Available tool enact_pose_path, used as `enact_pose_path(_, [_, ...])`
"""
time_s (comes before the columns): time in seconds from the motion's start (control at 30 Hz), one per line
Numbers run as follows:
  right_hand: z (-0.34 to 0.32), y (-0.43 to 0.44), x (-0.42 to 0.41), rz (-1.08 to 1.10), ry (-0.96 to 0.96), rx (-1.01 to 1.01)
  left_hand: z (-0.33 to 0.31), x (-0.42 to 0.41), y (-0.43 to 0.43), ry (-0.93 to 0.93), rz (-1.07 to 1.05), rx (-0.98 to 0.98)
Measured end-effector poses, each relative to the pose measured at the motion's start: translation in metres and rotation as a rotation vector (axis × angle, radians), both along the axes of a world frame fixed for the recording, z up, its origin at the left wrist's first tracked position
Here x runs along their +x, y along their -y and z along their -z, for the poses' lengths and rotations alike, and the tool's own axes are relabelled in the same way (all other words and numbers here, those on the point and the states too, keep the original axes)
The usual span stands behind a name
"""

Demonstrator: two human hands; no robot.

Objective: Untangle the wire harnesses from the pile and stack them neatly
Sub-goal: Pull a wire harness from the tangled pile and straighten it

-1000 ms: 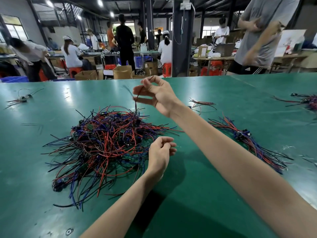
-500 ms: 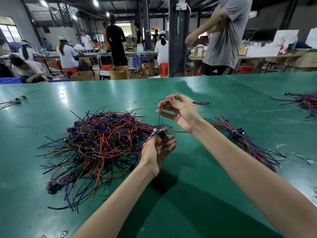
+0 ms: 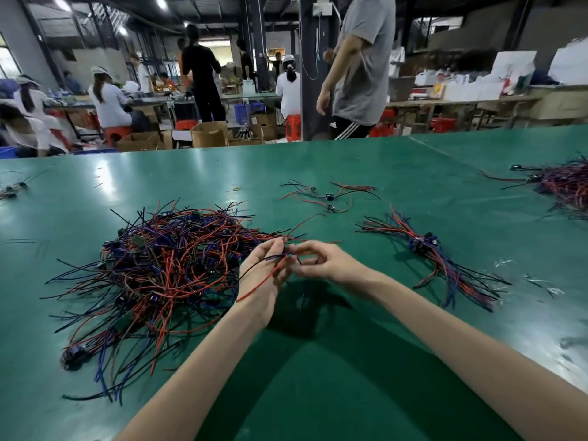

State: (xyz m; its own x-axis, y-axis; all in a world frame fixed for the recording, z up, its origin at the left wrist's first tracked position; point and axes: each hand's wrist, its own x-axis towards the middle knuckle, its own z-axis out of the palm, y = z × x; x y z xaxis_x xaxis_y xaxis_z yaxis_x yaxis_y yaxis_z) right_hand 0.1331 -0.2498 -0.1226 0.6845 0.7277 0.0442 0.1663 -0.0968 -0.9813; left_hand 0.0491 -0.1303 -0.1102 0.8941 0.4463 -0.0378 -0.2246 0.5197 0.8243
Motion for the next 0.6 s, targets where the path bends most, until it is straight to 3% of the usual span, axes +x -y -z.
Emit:
enact_pose_path(0.1, [0.005, 0.006, 0.002, -0.057, 0.163, -0.153, -0.003, 0.0, -0.001, 0.046, -0.034, 0.062])
enact_pose_path(0.23, [0.003, 0.005, 0.003, 0.036, 0.321, -0.187, -0.006, 0.0, -0.005, 0.075, -0.065, 0.209])
enact_pose_path(0.37, [0.001, 0.006, 0.003, 0.123, 0.221, -0.092, -0.005, 0.0, -0.009, 0.061, -0.063, 0.3])
enact_pose_path(0.6, [-0.009, 0.032, 0.027, 0.47, -0.084, 0.173, -0.007, -0.003, -0.014, 0.12, -0.042, 0.306])
